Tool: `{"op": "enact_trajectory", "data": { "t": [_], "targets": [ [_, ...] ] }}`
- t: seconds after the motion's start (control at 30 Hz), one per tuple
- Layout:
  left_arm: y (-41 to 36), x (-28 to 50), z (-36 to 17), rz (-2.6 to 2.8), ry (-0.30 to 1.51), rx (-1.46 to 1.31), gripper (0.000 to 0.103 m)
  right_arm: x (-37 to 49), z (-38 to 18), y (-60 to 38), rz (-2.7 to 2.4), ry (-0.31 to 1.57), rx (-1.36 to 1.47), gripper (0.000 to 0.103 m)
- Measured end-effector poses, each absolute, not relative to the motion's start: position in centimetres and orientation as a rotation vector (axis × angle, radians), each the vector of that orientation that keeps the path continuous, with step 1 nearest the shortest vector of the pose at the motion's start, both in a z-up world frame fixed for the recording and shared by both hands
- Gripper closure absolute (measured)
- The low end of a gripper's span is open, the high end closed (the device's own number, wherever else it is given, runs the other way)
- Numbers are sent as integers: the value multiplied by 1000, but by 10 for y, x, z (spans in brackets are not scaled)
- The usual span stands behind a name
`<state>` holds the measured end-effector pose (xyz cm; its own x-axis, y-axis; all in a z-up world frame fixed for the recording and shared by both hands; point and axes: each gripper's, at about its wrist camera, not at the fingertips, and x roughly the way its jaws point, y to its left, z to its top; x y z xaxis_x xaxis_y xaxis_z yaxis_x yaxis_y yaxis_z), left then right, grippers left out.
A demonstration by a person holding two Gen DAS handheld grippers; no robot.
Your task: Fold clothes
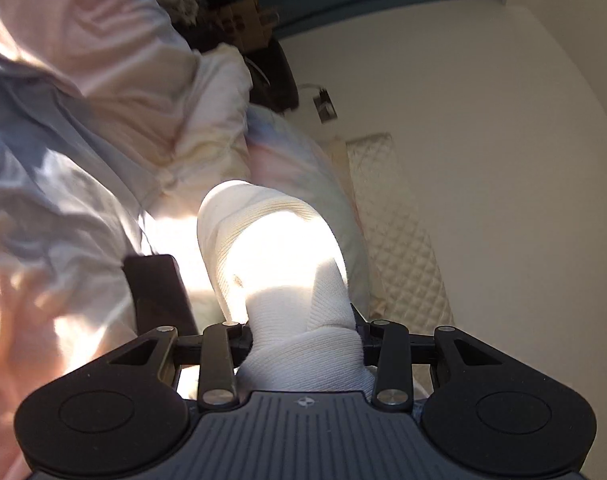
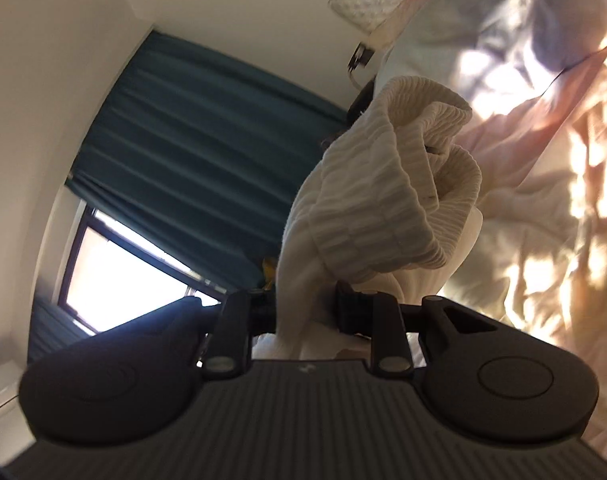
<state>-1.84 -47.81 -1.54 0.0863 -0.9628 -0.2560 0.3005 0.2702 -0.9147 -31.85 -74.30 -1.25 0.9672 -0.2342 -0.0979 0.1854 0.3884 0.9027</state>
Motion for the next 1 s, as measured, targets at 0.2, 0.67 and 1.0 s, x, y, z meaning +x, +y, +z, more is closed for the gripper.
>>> {"op": "enact_trajectory", "data": {
  "t": [0.2,0.67,1.0],
  "targets": [
    [-591,-47,-49,-1235,1179,-683,63,-389,-51,-789,-440,-165,1159,77],
    [-651,-64,-144,-1340,1260,-481,62,-447,-180,-777,-619,-245,1283,77],
    [-655,-62,-159,-1302,1325,-355,52,-448,-226,-762,-655,-230,1363,77]
  ]
}}
